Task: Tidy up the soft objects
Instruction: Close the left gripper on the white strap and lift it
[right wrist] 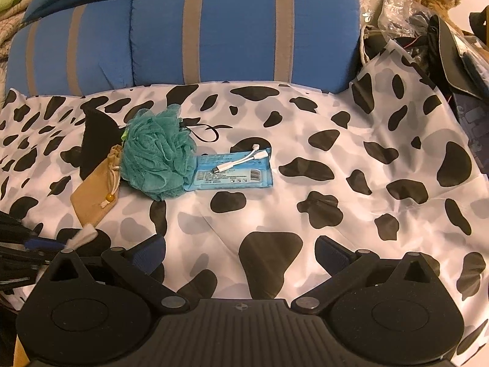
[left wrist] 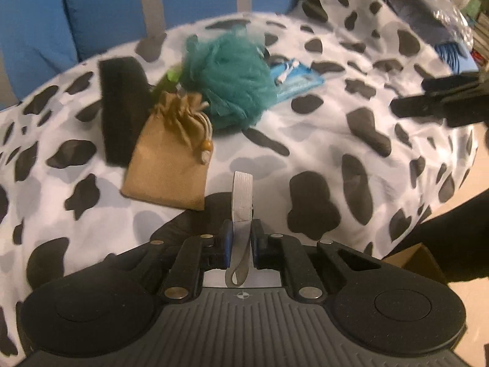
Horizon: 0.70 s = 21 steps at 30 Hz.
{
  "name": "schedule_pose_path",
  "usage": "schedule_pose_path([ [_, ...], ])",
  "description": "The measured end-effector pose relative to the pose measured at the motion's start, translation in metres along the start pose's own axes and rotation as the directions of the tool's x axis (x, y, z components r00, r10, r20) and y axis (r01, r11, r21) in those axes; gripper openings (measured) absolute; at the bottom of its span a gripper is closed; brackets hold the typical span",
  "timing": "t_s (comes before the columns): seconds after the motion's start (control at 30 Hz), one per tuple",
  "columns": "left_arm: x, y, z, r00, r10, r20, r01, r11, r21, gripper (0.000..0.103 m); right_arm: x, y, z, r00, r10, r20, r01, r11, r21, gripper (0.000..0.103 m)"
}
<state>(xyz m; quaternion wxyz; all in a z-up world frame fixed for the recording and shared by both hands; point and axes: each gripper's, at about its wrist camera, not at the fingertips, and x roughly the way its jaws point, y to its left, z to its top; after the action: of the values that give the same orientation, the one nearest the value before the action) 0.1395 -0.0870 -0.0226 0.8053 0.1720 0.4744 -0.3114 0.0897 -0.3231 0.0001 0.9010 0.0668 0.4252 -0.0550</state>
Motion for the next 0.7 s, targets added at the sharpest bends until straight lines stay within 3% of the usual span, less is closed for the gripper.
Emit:
schedule_pose_path([
  [0.27, -0.029, 0.009, 0.001, 0.995, -0.014, 0.099, 0.023, 0.996, -0.092, 0.013, 0.015, 0.003, 0.004, 1.0, -0.015, -0.003, 0.015, 0.999, -0.035, 0.103],
  [0.4, -0.029, 0.022, 0.003, 0.988, -0.104, 0.112, 0.122, 0.978, -0.168, 0.013, 0.024, 0.006, 0.009, 1.0, -0.02, -0.003, 0.02, 0.998, -0.06, 0.103],
  [0.7, -0.032, 0.024, 0.009, 0.984, -0.114, 0.14, 0.14, 0.97, -0.199, 0.013, 0.041, 0.01, 0.021, 0.999, 0.025, 0.019, -0.024, 0.998, -0.052, 0.103],
])
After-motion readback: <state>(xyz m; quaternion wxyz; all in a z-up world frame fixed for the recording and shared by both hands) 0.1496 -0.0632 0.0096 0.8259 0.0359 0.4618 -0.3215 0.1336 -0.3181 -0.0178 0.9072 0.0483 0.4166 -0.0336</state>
